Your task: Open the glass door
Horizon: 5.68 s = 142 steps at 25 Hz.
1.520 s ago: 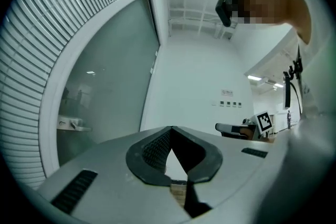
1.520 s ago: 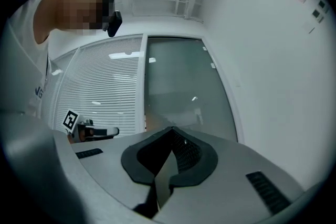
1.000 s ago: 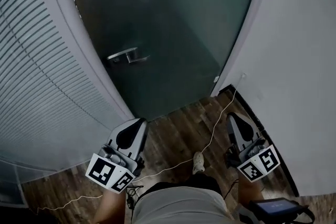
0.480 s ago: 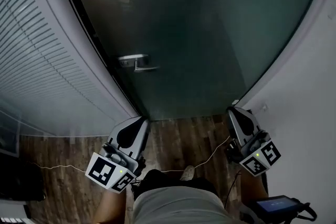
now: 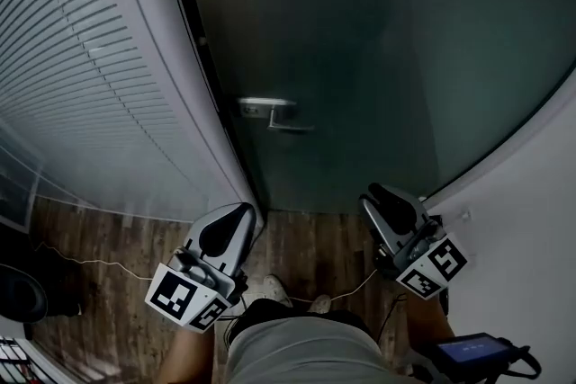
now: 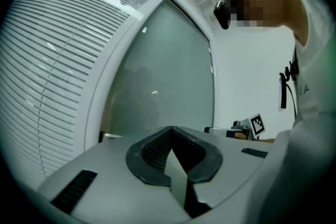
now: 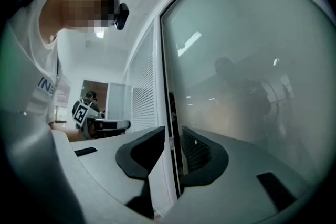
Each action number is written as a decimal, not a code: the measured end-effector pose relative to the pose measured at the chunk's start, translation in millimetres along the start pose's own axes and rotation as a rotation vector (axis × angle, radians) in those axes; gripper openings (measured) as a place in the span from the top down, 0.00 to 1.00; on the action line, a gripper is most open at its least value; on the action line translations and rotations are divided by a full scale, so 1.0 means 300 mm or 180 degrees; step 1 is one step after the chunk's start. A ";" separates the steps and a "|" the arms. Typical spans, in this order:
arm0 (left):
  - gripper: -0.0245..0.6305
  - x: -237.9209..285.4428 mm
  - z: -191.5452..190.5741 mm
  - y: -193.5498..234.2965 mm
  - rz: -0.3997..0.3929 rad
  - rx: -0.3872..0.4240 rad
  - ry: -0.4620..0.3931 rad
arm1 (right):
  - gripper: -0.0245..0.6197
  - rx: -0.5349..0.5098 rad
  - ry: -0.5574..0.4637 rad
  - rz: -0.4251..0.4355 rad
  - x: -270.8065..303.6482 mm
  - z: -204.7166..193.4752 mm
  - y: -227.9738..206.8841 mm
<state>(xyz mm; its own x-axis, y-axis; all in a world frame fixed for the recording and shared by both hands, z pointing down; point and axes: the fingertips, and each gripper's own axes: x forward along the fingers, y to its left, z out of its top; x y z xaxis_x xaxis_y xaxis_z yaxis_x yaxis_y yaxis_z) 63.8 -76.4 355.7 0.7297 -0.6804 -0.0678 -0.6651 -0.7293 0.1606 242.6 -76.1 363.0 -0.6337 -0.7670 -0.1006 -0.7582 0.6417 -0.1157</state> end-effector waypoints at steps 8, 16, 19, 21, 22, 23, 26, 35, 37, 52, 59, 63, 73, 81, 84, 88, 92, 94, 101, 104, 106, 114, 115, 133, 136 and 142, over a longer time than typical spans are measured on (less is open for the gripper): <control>0.96 -0.022 0.065 0.205 -0.0065 -0.0127 -0.0103 | 0.66 -0.0770 0.0804 -0.0065 0.341 -0.121 -0.046; 0.96 -0.004 0.024 0.313 0.0044 -0.0190 -0.0054 | 0.65 -0.1199 0.1506 -0.0168 0.551 -0.280 -0.266; 0.96 -0.006 0.030 0.323 0.0077 -0.0198 -0.0051 | 0.65 -0.1364 0.1717 -0.0111 0.581 -0.306 -0.291; 0.96 -0.011 0.026 0.319 0.0084 -0.0211 -0.0049 | 0.65 -0.1433 0.1807 -0.0055 0.581 -0.319 -0.279; 0.96 -0.012 0.022 0.315 0.0084 -0.0211 -0.0047 | 0.65 -0.1461 0.1842 -0.0023 0.577 -0.328 -0.270; 0.96 -0.010 0.017 0.309 0.0083 -0.0205 -0.0043 | 0.65 -0.1495 0.1869 0.0002 0.572 -0.337 -0.264; 0.96 0.013 -0.002 0.296 0.0089 -0.0172 -0.0020 | 0.65 -0.1555 0.1905 0.0051 0.562 -0.363 -0.264; 0.96 0.147 -0.014 0.300 0.0092 -0.0221 0.0085 | 0.76 -0.1568 0.2147 0.0074 0.595 -0.409 -0.356; 0.96 0.142 -0.011 0.311 0.0096 -0.0240 0.0090 | 0.76 -0.1584 0.2247 0.0071 0.609 -0.409 -0.350; 0.96 0.105 0.038 0.337 0.0212 -0.0244 0.0044 | 0.76 -0.1322 0.2027 -0.0236 0.721 -0.369 -0.449; 0.96 0.121 0.003 0.359 0.0288 -0.0233 0.0070 | 0.76 -0.1226 0.1965 -0.0320 0.791 -0.407 -0.556; 0.96 0.097 0.025 0.369 0.0323 -0.0241 0.0052 | 0.76 -0.1203 0.1932 -0.0378 0.831 -0.382 -0.576; 0.96 0.072 0.035 0.354 0.0398 -0.0251 0.0028 | 0.76 -0.1068 0.1829 -0.0516 0.885 -0.355 -0.658; 0.96 0.066 0.049 0.387 0.0452 -0.0270 0.0028 | 0.76 -0.0914 0.1840 -0.0631 0.966 -0.344 -0.758; 0.96 0.037 0.105 0.431 0.0457 -0.0299 0.0009 | 0.76 -0.0898 0.1884 -0.0687 1.046 -0.306 -0.749; 0.96 0.110 0.100 0.411 0.0448 -0.0270 0.0027 | 0.76 -0.0809 0.1877 -0.0742 1.072 -0.312 -0.834; 0.96 0.240 0.043 0.345 0.0463 -0.0221 0.0090 | 0.76 -0.0716 0.1874 -0.0684 1.071 -0.343 -0.957; 0.96 0.286 0.033 0.333 0.0473 -0.0224 0.0100 | 0.76 -0.0668 0.1868 -0.0667 1.081 -0.343 -0.998; 0.96 0.377 0.036 0.325 0.0599 -0.0225 0.0042 | 0.77 -0.0637 0.1840 -0.0692 1.118 -0.331 -1.121; 0.96 0.385 0.013 0.326 0.0622 -0.0252 0.0053 | 0.77 -0.0849 0.1851 -0.0760 1.132 -0.342 -1.164; 0.96 0.391 0.006 0.316 0.0618 -0.0241 0.0072 | 0.78 -0.0971 0.1902 -0.0865 1.126 -0.335 -1.201; 0.96 0.353 0.001 0.353 0.0631 -0.0265 0.0073 | 0.83 -0.1161 0.1752 -0.1119 1.035 -0.300 -1.248; 0.96 0.349 0.004 0.356 0.0617 -0.0261 0.0078 | 0.90 -0.1235 0.1689 -0.1079 1.024 -0.279 -1.223; 0.96 0.173 0.089 0.308 0.0020 -0.0078 -0.0027 | 0.96 -0.0850 0.0274 -0.1073 0.447 0.146 -0.486; 0.96 0.144 0.108 0.286 -0.0108 -0.0066 -0.0006 | 0.96 -0.0857 0.0152 -0.1097 0.350 0.199 -0.358; 0.96 0.125 0.098 0.218 -0.0228 -0.0064 0.0045 | 0.96 -0.0908 0.0172 -0.1122 0.213 0.172 -0.222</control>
<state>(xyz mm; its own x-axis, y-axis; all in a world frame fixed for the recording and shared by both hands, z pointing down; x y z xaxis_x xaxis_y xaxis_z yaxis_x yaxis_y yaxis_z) 42.9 -151.7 334.6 0.7775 -0.6254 -0.0659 -0.6080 -0.7743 0.1755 260.7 -167.7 313.2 -0.3307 -0.9423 -0.0513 -0.9362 0.3207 0.1440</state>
